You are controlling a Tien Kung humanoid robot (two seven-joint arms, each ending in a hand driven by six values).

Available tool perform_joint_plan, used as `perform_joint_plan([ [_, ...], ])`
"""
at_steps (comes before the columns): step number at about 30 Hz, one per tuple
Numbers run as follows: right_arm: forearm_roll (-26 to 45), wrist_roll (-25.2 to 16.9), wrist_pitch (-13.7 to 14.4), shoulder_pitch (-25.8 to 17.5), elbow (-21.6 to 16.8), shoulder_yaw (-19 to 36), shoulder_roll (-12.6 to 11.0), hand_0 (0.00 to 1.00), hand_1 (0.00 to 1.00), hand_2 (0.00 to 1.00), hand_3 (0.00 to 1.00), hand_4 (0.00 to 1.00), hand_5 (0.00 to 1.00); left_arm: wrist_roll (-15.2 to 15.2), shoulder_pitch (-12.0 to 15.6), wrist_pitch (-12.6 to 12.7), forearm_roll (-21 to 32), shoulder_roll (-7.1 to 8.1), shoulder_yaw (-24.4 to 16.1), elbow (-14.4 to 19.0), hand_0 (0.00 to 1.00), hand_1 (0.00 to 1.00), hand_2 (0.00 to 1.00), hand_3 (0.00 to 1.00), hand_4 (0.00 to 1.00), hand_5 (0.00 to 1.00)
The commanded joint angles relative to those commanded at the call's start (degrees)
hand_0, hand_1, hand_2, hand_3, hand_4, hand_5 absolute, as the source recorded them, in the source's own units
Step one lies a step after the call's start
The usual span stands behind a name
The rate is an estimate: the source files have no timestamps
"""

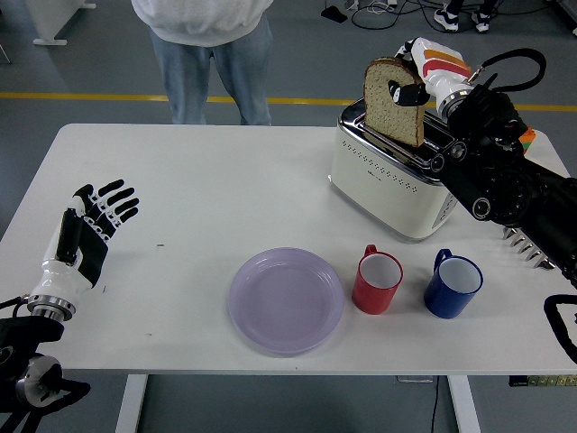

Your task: Push plate across desktop,pick up the break from the machine,place the break in the plate

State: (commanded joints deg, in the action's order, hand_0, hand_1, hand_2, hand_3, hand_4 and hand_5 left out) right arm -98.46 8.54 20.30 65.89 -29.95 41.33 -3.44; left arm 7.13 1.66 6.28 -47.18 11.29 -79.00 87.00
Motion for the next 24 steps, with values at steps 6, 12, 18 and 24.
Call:
perform_joint_plan([
  [6,-2.95,2.46,-0.54,-2.51,-7.86,7.34,-3.21,0.153,0.205,0.336,0.438,0.446,0.002,-0.21,0.53,0.15,-0.28,0.09,-1.14,0.73,0.770,0.694,0.679,0.661,0.409,0.993],
  [12,-1.42,4.08,0.63,-4.83,-17.28,11.61,-6.28,0.135,0.191,0.329,0.425,0.440,0.002,-0.25,1.04,0.38,-0.38,0.36,-2.27,1.04,0.770,0.692,0.674,0.658,0.402,0.985],
  [18,6.15,5.38,0.73,-6.89,-25.29,11.81,-8.21,0.127,0.172,0.322,0.414,0.436,0.002,-0.33,0.95,0.47,-0.41,0.14,-2.21,0.94,0.770,0.690,0.674,0.657,0.400,0.982],
  [24,18.77,8.26,-5.05,-8.49,-31.44,9.31,-10.45,0.122,0.165,0.319,0.411,0.448,0.002,-0.19,0.64,1.08,-0.17,0.12,-1.60,0.92,0.770,0.689,0.672,0.654,0.399,0.973],
])
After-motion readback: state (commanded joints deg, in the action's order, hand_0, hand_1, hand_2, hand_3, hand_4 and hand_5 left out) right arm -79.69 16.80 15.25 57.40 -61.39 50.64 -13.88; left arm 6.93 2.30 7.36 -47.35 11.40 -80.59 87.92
